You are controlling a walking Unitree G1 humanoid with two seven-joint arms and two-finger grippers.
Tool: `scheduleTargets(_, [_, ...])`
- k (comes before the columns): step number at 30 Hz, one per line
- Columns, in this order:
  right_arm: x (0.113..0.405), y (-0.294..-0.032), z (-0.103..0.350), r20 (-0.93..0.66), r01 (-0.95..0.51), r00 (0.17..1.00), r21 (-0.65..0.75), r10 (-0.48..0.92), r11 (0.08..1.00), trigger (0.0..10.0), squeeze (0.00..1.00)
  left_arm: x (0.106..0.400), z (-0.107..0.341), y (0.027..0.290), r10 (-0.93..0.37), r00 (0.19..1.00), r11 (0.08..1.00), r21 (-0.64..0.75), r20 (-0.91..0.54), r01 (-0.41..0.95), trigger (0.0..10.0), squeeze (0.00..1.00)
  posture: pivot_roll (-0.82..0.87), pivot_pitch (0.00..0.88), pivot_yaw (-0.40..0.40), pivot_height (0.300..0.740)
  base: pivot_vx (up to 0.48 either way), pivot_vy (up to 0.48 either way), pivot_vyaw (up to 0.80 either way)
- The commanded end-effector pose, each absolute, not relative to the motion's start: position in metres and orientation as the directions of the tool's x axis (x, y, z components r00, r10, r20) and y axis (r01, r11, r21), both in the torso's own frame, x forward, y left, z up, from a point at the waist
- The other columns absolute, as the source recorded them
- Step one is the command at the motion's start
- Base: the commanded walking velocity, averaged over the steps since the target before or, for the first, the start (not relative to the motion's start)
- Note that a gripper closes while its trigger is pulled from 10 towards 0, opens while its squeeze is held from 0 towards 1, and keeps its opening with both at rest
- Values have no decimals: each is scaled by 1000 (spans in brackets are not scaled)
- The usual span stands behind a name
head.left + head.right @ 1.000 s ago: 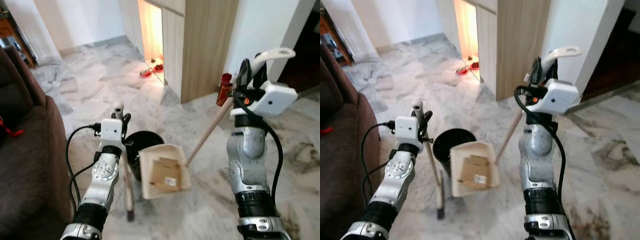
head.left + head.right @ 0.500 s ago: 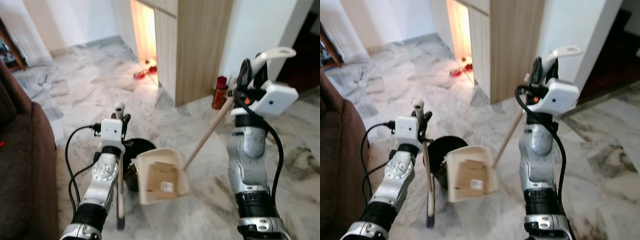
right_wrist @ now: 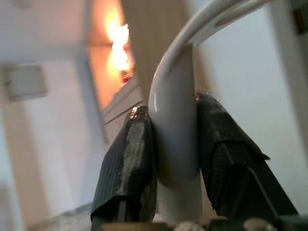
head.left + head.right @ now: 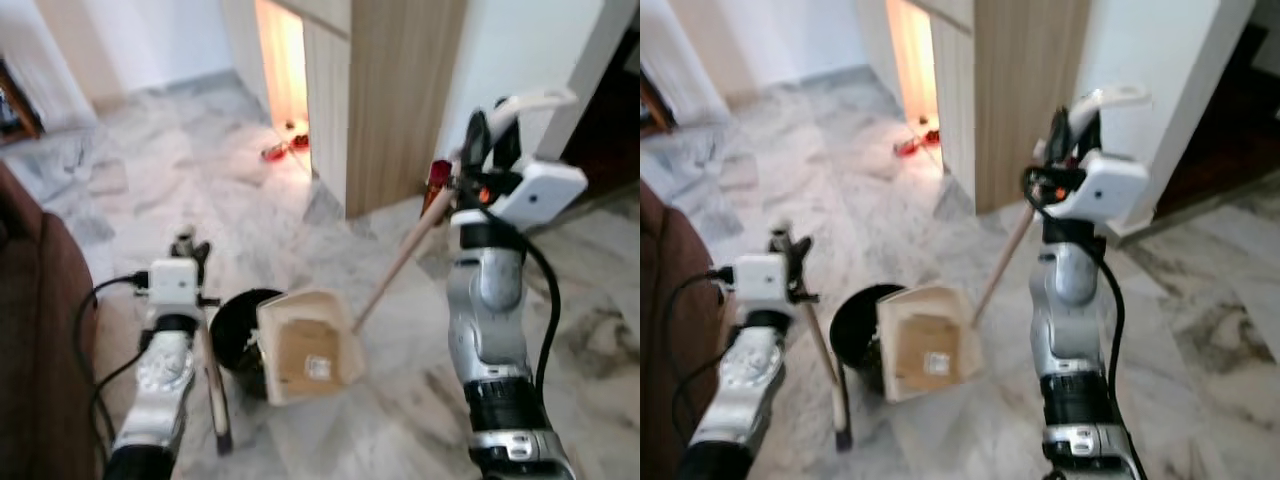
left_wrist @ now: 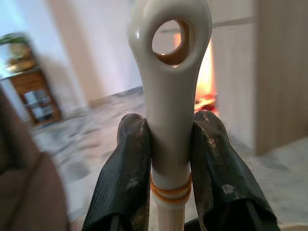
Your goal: Sweep floor
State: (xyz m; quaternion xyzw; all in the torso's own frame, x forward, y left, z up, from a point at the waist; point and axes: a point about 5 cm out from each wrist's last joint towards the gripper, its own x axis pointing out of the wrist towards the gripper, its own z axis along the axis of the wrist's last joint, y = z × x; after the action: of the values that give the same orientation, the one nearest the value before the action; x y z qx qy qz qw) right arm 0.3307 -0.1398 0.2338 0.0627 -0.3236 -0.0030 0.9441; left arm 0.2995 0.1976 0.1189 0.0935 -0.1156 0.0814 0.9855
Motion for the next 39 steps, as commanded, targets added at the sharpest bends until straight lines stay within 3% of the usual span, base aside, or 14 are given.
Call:
scheduleTargets(1, [327,-132,250,663,-77,747,147,-41,986,10000,0,294,127,210,169,945,950,211,279,-232,10000,0,-16,0,52,740,0,0,0])
scheduleTargets(4, [328,-131,249,659,-86,752,148,-33,985,10000,0,287,121,218,219,943,941,202,252,-272,10000,0,-8,0,49,740,0,0,0])
scheduleTargets(26, [329,-131,250,660,-96,751,136,-18,986,10000,0,283,126,218,220,943,939,209,248,-274,10000,0,-2,0,42,740,0,0,0])
scheduleTargets(39, [329,-129,250,658,-103,753,137,-13,985,10000,0,283,125,215,215,947,941,209,240,-266,10000,0,-3,0,39,740,355,0,245])
